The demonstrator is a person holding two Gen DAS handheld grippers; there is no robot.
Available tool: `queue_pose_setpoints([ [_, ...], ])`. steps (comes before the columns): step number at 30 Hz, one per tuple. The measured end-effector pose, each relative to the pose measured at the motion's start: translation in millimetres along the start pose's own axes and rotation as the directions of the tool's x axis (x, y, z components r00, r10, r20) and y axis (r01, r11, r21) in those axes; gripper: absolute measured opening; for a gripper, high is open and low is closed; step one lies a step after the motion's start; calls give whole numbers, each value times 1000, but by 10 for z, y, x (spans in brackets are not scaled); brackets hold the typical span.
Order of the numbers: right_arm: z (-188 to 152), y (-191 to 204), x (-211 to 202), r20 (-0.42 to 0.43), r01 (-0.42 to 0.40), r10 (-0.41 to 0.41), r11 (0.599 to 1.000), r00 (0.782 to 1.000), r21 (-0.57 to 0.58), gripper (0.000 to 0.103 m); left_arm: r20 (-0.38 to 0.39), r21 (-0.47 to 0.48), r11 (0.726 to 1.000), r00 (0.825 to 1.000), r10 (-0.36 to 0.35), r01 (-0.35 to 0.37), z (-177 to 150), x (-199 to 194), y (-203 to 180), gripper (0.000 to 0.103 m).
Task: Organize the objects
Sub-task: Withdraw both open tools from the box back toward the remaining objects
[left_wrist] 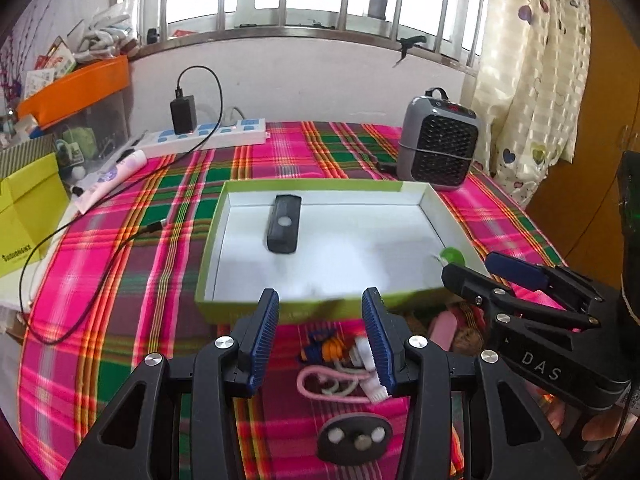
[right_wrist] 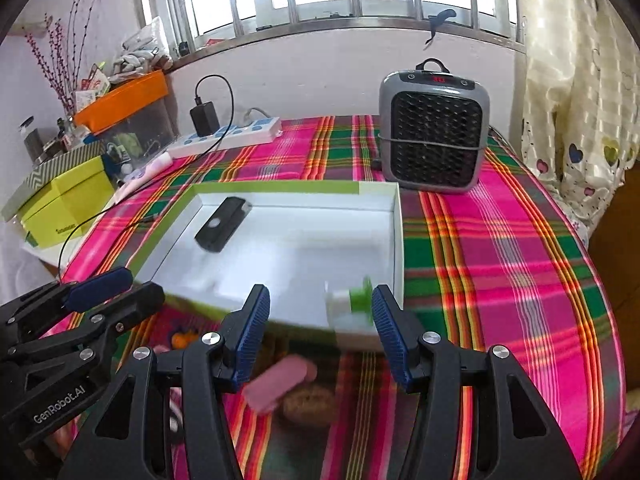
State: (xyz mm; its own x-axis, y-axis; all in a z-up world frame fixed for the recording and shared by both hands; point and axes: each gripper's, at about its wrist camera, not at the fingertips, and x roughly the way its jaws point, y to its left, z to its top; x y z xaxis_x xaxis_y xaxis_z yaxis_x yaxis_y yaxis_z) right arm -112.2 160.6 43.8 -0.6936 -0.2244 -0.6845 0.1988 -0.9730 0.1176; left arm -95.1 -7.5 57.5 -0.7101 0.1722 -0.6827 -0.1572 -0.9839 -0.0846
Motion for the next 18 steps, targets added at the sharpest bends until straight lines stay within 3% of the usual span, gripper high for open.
queue_pose_setpoints([
  [18,-425,-70,-218,-7,-13,13,1000,1000,16,54,34,14,999,999,33,-34,-356,-261,-70,43],
])
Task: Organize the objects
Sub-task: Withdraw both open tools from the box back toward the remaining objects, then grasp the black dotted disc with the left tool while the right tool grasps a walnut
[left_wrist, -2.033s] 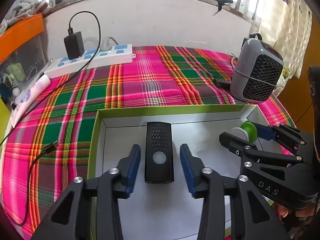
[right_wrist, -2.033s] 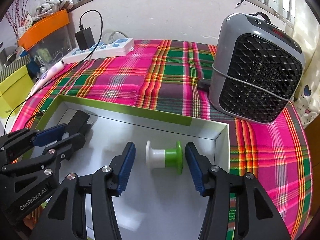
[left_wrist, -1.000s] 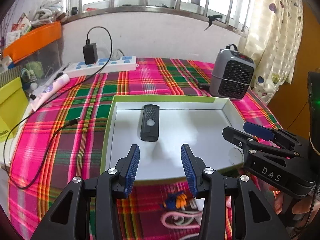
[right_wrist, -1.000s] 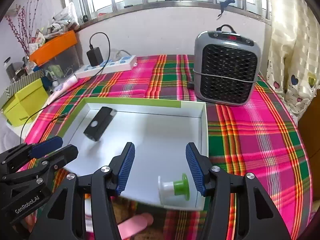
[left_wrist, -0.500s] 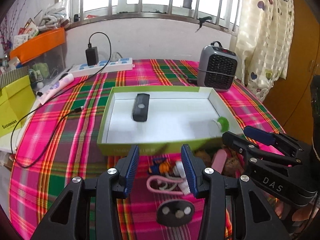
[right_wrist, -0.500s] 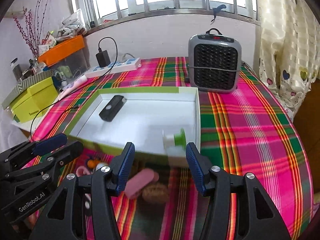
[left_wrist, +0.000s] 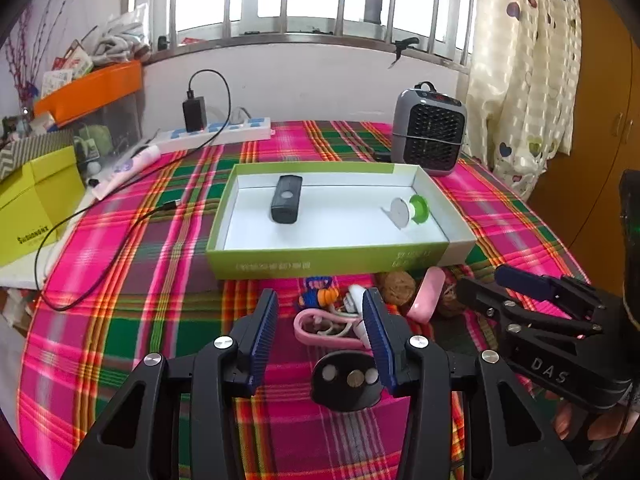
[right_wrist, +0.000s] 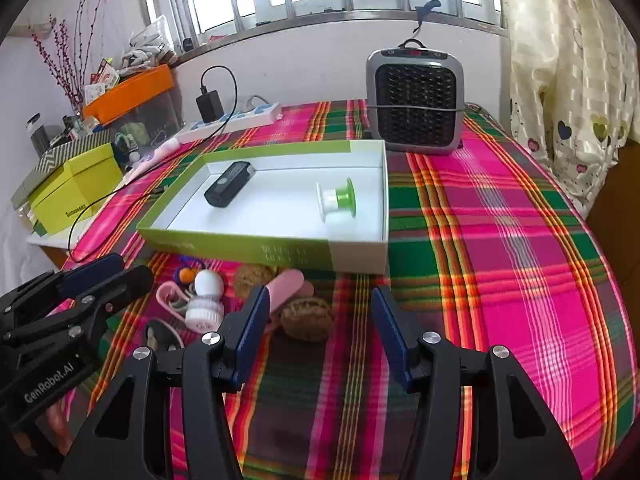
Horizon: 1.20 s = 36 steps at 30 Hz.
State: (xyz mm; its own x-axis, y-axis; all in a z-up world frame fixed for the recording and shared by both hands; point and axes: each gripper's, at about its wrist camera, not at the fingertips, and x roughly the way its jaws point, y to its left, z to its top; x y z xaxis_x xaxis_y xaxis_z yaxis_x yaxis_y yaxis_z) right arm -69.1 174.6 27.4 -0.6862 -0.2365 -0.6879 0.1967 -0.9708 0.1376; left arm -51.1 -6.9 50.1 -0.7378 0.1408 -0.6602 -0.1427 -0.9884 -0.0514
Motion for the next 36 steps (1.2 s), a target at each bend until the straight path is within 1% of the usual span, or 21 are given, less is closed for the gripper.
queue_pose_setpoints([
  [6,-41,-4,-71,12,1,-1,1000,1000,-7,54,-1,-10,1000,1000,-10,10,-72,-36,3,44],
  [12,-126,8,-102,3,-6,6,1000,1000,-22,54,-18,-38,997,998,-61,60,-168,-51,38,47],
  [15,-150,7,-114,0,-8,8,1000,1000,-26,54,-26,-44,997,998,-66,65,-218,-48,50,47],
  [19,-184,3,-111,-9,-15,15,999,1000,-30,54,-32,-54,994,995,-92,90,-264,-52,56,47],
  [28,-224,10,-105,-23,-26,25,999,999,-39,54,-74,-43,993,990,-116,113,-363,31,18,49],
  [36,-232,21,-82,-37,-30,28,999,999,-44,54,-99,-36,992,987,-126,123,-380,118,-5,49],
])
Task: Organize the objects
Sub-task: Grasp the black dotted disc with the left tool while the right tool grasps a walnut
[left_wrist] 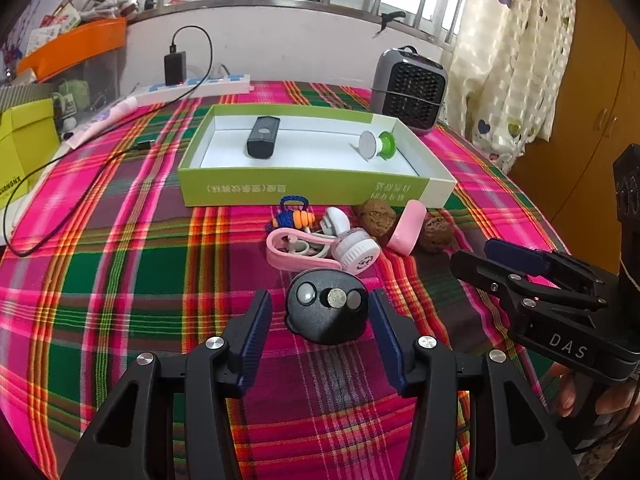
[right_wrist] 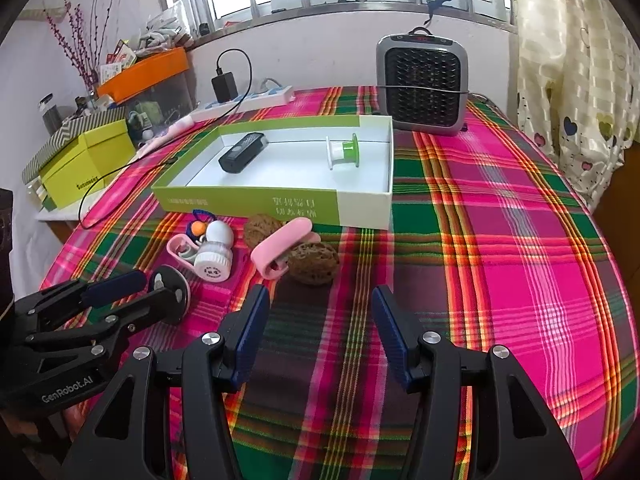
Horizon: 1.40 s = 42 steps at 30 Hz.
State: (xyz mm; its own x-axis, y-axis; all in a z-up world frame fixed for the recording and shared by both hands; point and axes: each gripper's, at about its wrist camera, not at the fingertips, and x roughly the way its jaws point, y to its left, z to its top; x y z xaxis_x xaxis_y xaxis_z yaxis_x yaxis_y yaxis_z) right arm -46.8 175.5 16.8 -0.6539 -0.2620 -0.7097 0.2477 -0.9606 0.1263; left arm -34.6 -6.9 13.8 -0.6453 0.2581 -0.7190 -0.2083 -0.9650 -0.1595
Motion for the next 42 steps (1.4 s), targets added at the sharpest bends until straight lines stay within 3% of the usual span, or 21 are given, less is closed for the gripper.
queue_pose_setpoints([
  [9,6,-29,35,-16,5,-5,1000,1000,9,54,-41,-10,1000,999,-15,15,27,99,18,49],
  [42,153,-8,320,-94,16,-21,999,995,-52,54,-40,-30,999,999,-23,21,56,122,69,49],
])
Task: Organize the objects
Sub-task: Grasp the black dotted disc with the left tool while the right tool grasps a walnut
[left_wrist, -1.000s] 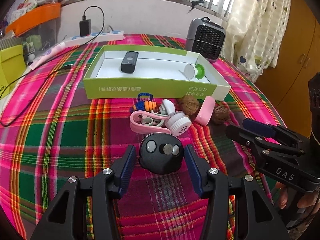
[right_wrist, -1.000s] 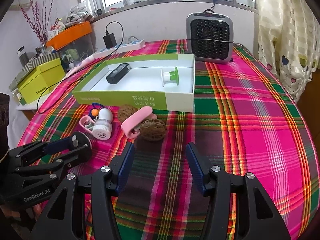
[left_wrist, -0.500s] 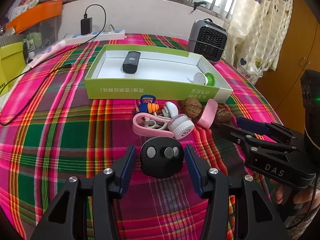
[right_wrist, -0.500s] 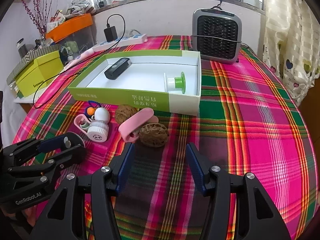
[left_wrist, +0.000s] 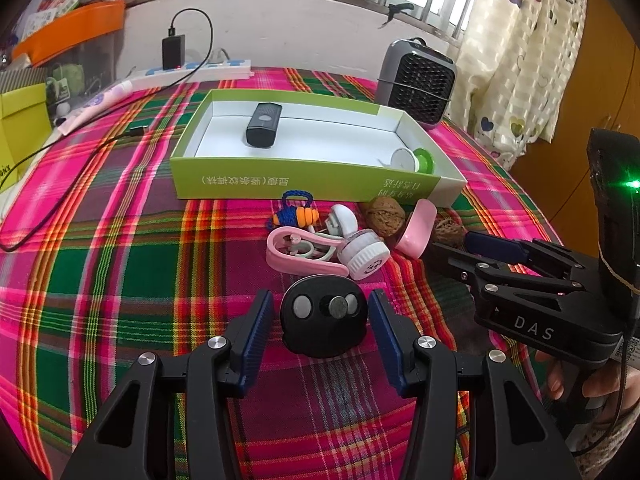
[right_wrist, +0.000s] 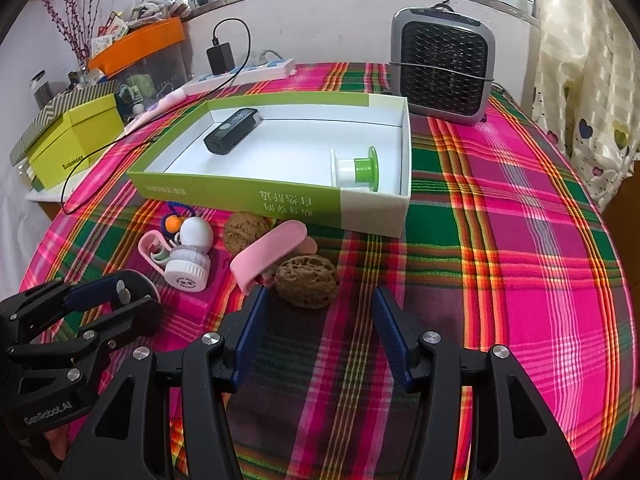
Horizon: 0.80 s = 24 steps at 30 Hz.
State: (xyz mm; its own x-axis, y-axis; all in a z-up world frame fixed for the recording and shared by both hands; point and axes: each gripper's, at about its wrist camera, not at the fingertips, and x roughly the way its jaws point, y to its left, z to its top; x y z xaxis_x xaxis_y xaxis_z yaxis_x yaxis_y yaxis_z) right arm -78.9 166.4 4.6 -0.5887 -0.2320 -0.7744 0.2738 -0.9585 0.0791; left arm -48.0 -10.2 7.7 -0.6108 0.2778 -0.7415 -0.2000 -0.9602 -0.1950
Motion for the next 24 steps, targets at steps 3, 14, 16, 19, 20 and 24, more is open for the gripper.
queue_pose_setpoints([
  [3,17,7,15,-2,10,-10,1000,1000,-3,54,0,0,1000,1000,1,-1,3,2,2,48],
  [14,36,18,26,-3,29,-29,1000,1000,-8,54,0,-8,1000,1000,17,-17,14,14,37,38],
  [16,34,17,25,-2,29,-29,1000,1000,-7,54,1,-9,1000,1000,21,-21,17,16,43,35],
  [19,36,25,19,3,24,-24,1000,1000,-10,48,2,-17,1000,1000,26,-26,17,16,59,30],
  [20,34,31,17,4,25,-25,1000,1000,-12,44,2,-18,1000,1000,26,-26,18,17,64,30],
  [24,32,37,17,5,24,-24,1000,1000,-19,40,3,-20,999,1000,26,-26,20,18,70,28],
])
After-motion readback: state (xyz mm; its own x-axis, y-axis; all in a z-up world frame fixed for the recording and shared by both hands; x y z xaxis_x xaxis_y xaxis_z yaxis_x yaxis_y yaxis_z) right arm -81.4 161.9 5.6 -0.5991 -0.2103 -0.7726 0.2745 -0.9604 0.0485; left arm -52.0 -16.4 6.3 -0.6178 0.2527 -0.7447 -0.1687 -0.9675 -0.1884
